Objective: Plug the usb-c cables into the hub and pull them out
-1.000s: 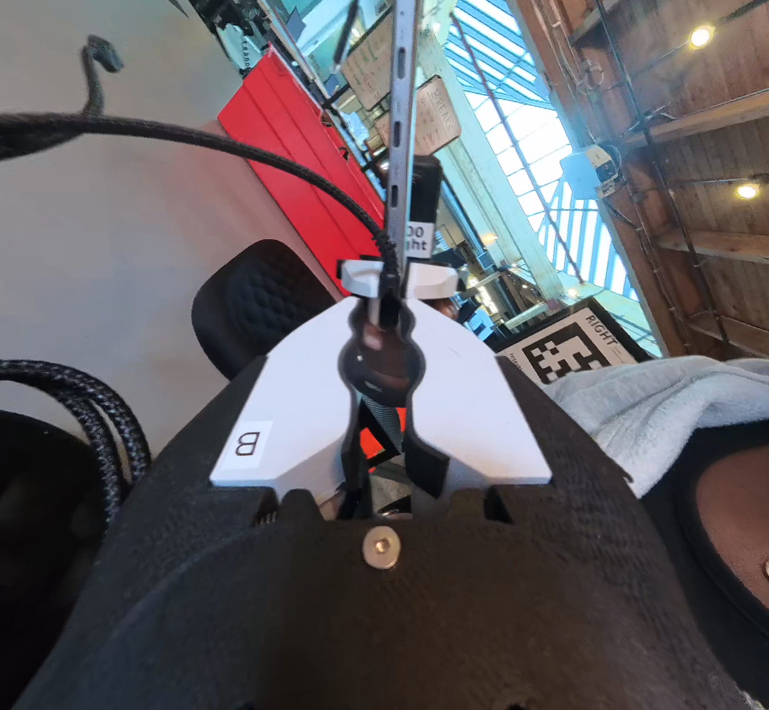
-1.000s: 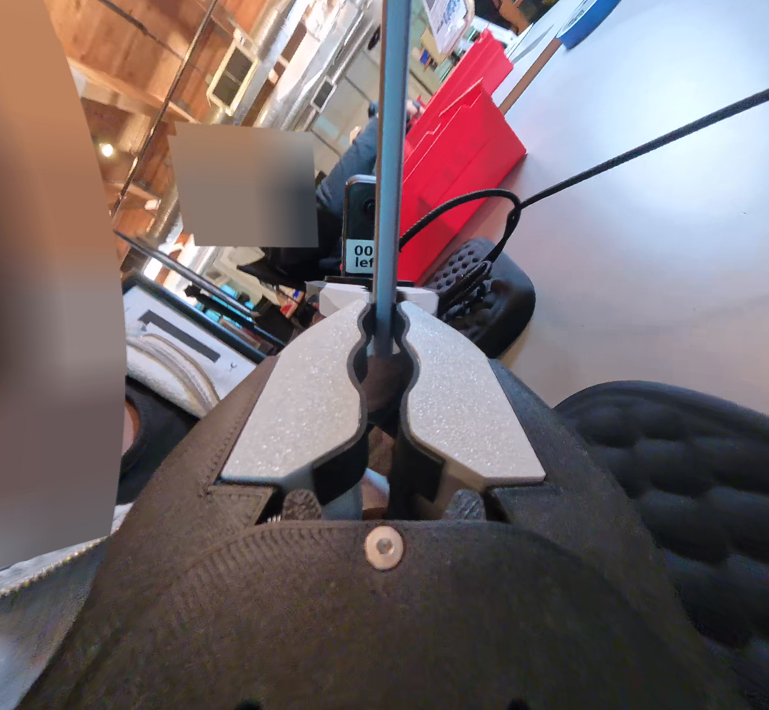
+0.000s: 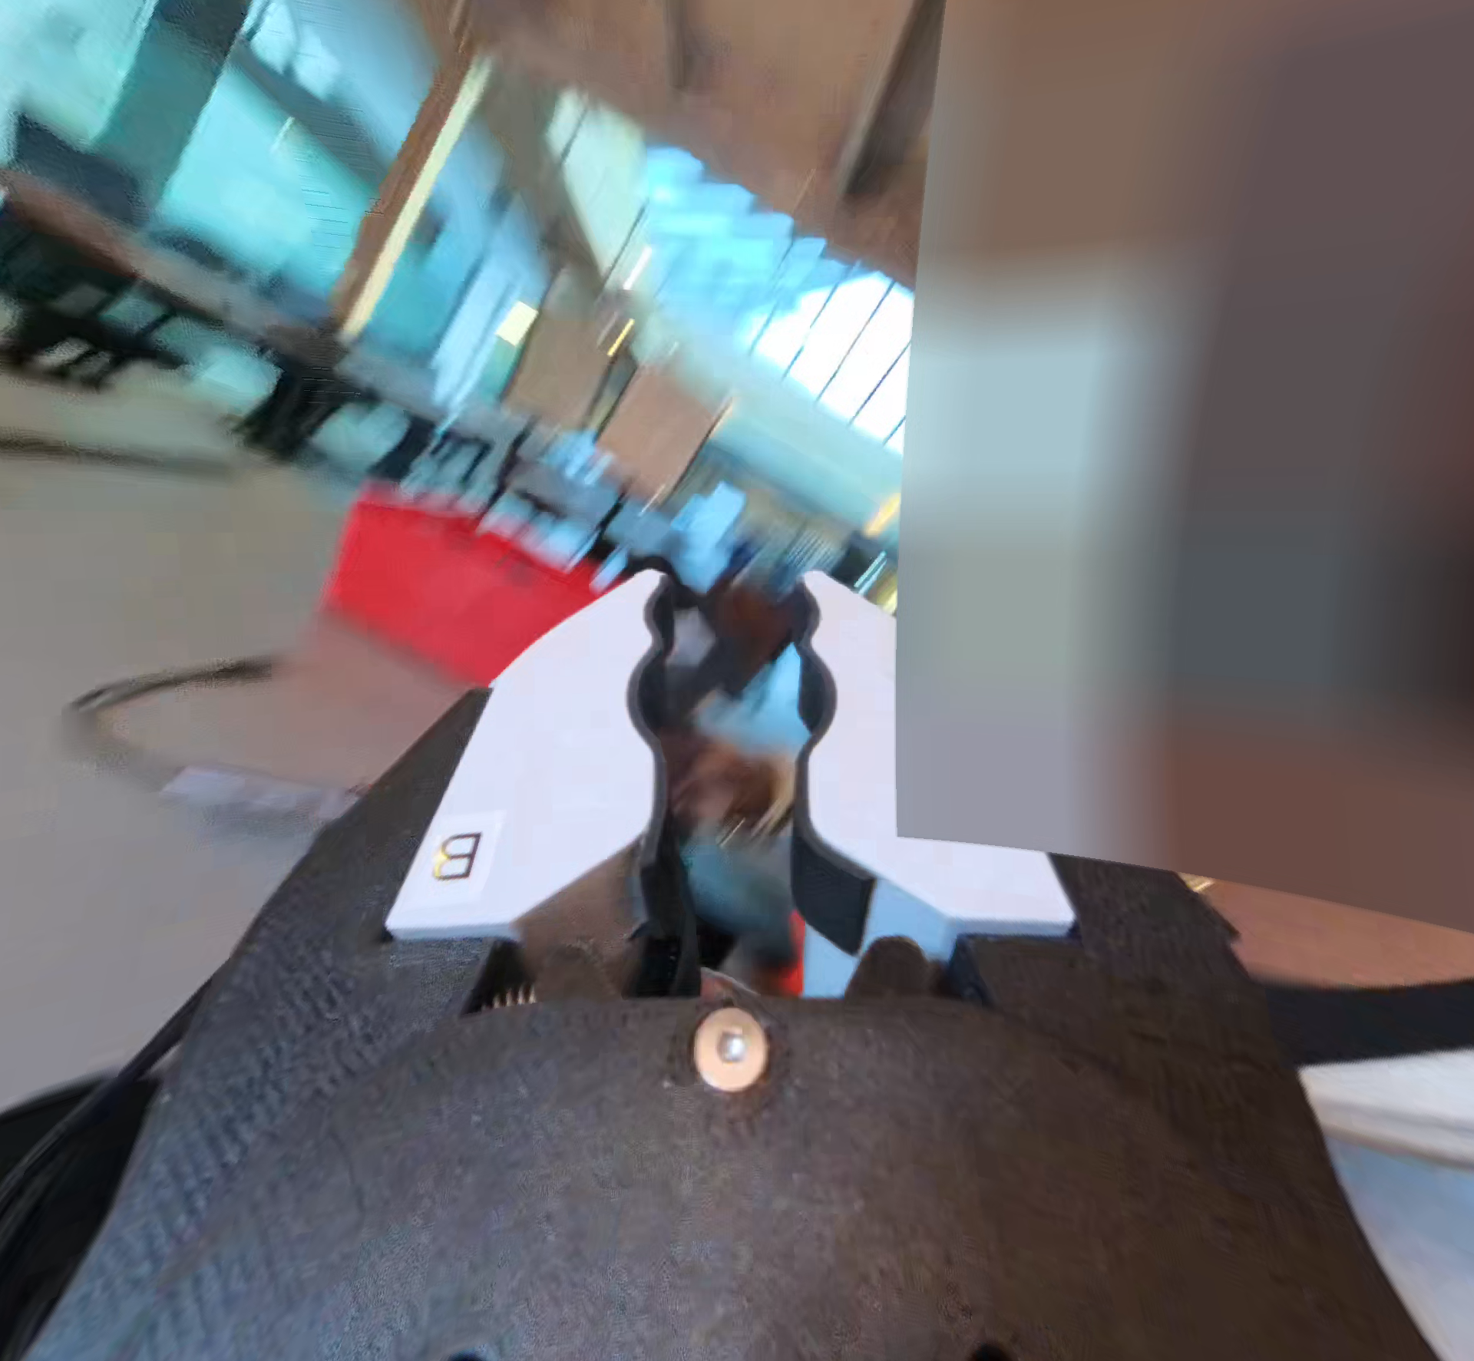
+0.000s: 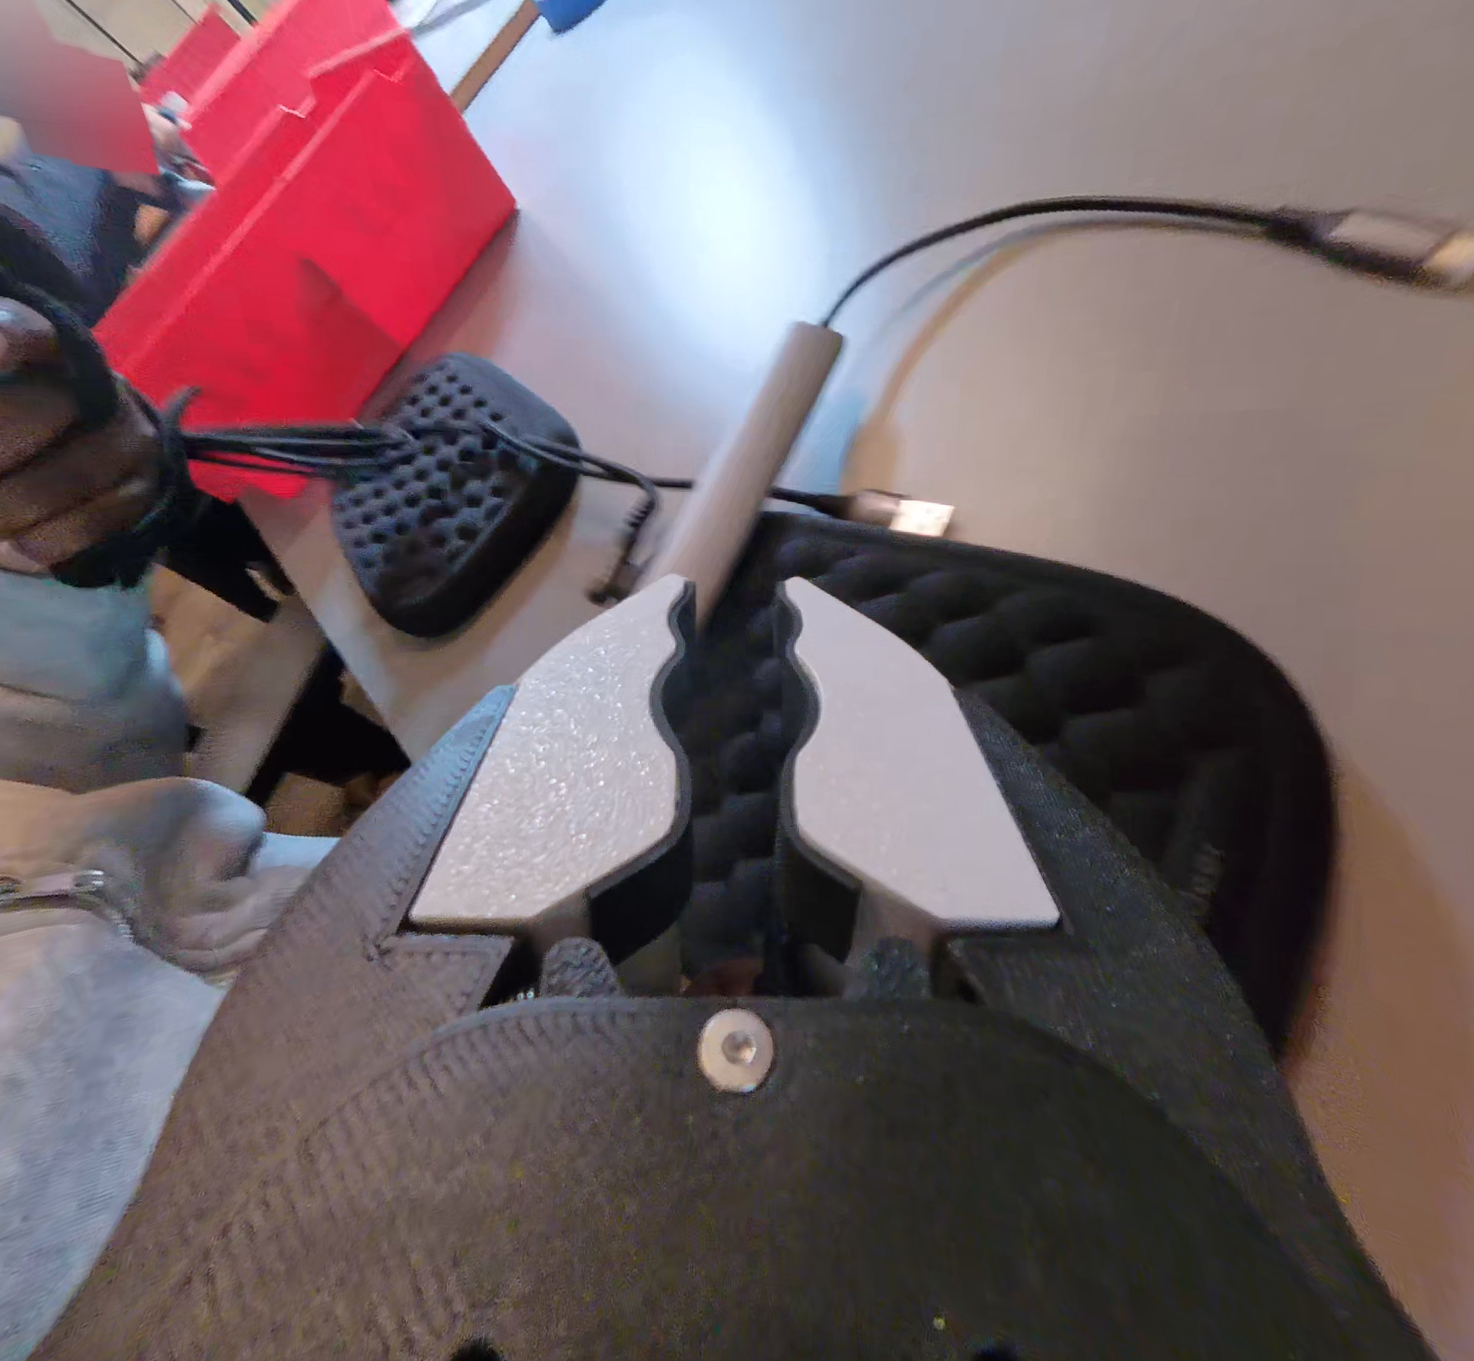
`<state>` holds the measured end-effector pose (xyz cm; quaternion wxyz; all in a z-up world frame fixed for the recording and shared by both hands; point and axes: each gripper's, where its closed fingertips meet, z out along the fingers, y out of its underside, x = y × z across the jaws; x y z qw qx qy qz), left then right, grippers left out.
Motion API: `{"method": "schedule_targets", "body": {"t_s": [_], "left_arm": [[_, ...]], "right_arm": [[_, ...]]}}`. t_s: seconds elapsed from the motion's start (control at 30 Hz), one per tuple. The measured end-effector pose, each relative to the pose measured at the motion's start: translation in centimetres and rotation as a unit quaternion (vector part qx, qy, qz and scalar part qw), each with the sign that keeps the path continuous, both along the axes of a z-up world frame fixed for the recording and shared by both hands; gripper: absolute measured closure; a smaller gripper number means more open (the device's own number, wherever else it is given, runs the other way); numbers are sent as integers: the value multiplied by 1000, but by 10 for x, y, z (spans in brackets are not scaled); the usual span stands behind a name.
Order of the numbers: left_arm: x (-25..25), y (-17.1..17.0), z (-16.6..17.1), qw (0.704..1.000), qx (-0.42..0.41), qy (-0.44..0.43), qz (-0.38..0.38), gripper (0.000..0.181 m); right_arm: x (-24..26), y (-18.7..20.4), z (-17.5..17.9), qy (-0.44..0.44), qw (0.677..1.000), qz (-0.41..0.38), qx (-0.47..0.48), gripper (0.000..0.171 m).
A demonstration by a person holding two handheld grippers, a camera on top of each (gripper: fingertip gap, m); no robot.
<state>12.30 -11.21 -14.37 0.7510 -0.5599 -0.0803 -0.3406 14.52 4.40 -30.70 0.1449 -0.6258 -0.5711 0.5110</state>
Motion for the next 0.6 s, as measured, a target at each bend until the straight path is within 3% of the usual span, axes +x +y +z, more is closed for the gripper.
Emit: {"method": "schedule_targets", "body": {"t_s": [0.03,0.07,0.13,0.2,0.27,0.4,0.5,0.6], "left_arm": [[8,10,-17,995,-71,75,11,148],[15,15,-29,984,-115,137,15,147],[32,15,-37,971,-120,207,-18,152],[50,7,-37,969,-88,217,-78,158],[66,-13,-30,966,-26,210,-148,166],[77,-51,-24,954,62,205,-210,172],[89,-68,-31,941,66,230,-241,173],[98,-78,-35,928,75,251,-264,174]], "right_arm": [[0,3,1,3,1000,0,21,150],[-1,5,6,18,999,5,40,146],[-4,-8,33,102,992,45,67,134],[-2,-45,60,175,971,133,95,117],[-1,-89,60,190,941,229,161,102],[-14,-158,53,249,864,364,244,115],[-43,-177,43,253,819,425,291,123],[-57,-199,38,237,781,510,271,120]]}}
